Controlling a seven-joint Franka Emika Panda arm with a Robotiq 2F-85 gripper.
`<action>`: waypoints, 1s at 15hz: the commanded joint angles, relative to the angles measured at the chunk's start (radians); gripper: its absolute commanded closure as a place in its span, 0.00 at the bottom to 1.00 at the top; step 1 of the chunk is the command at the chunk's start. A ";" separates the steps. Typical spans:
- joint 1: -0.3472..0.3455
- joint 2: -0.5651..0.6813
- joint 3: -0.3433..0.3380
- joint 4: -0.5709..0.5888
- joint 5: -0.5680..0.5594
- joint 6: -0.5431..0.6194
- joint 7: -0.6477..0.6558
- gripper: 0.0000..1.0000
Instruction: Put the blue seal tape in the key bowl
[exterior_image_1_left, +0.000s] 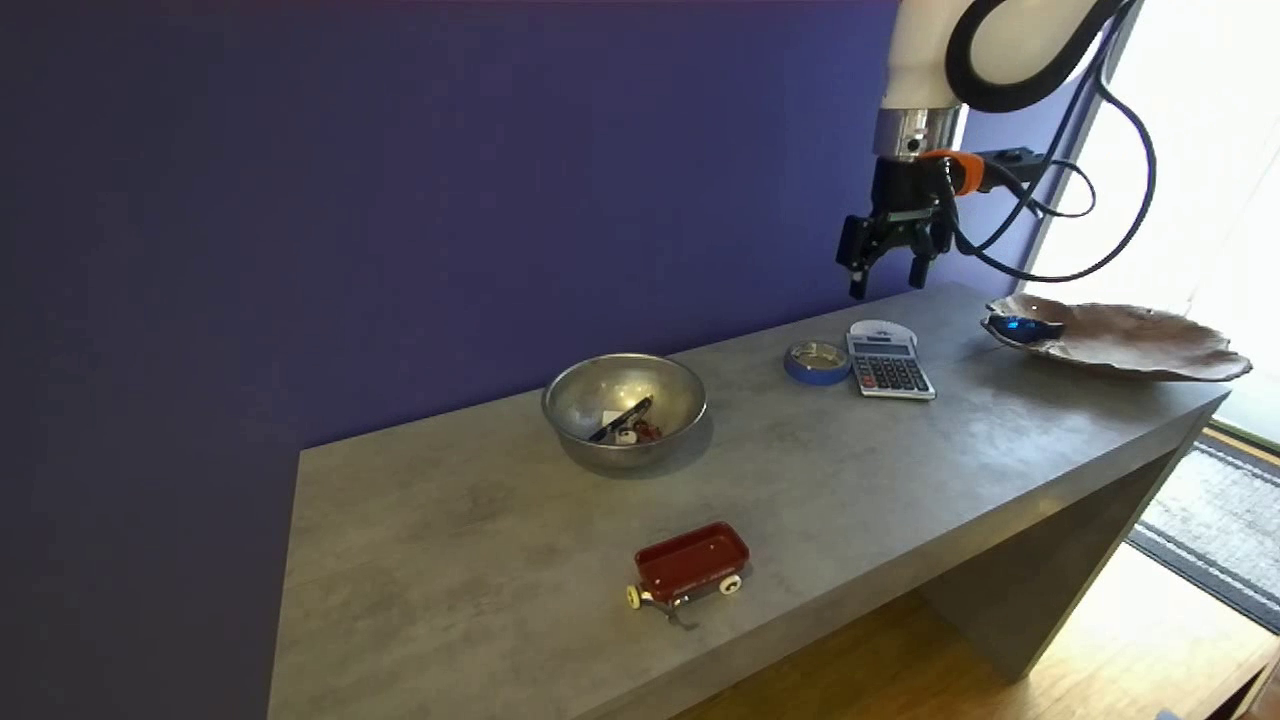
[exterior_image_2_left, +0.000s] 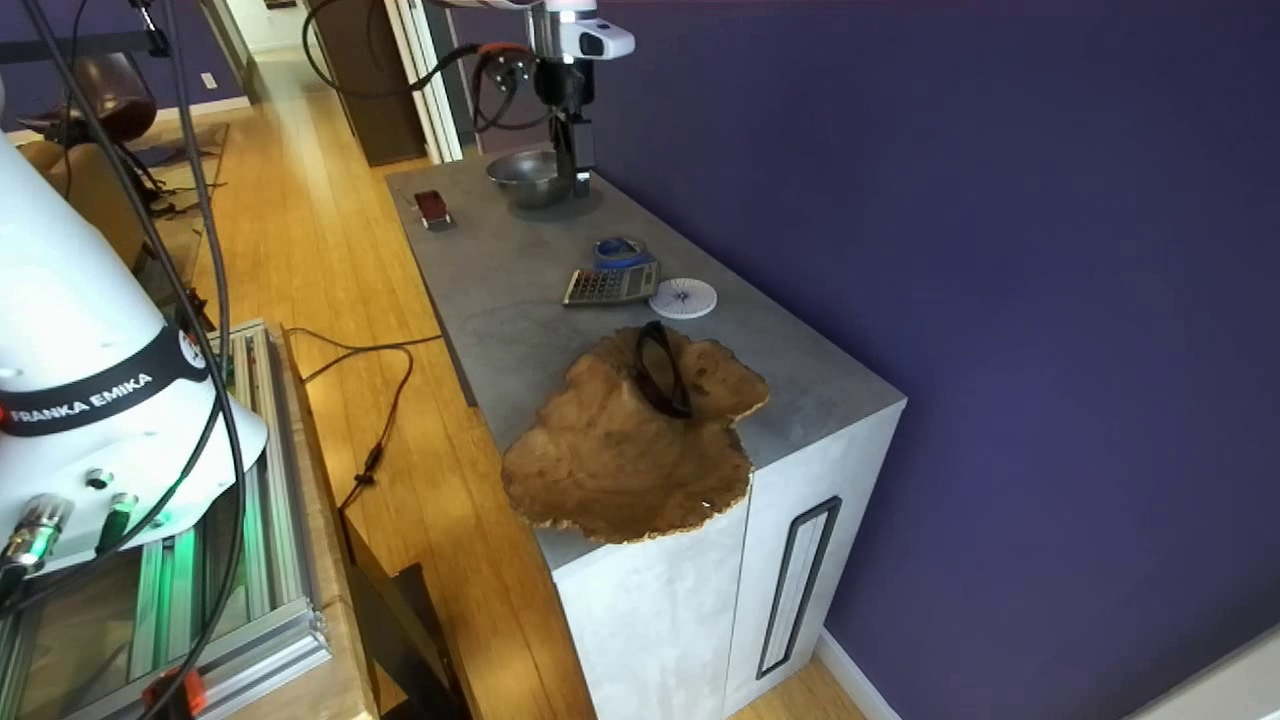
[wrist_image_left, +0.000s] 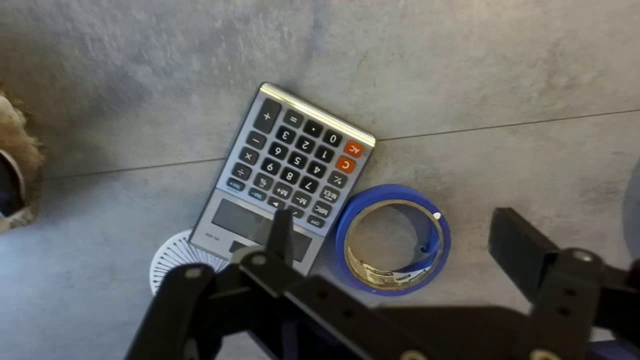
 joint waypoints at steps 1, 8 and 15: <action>-0.135 0.117 0.093 0.123 0.113 -0.045 -0.272 0.00; 0.022 0.068 -0.054 0.004 0.060 0.238 -0.269 0.00; 0.321 0.027 -0.339 -0.221 -0.152 0.631 -0.097 0.00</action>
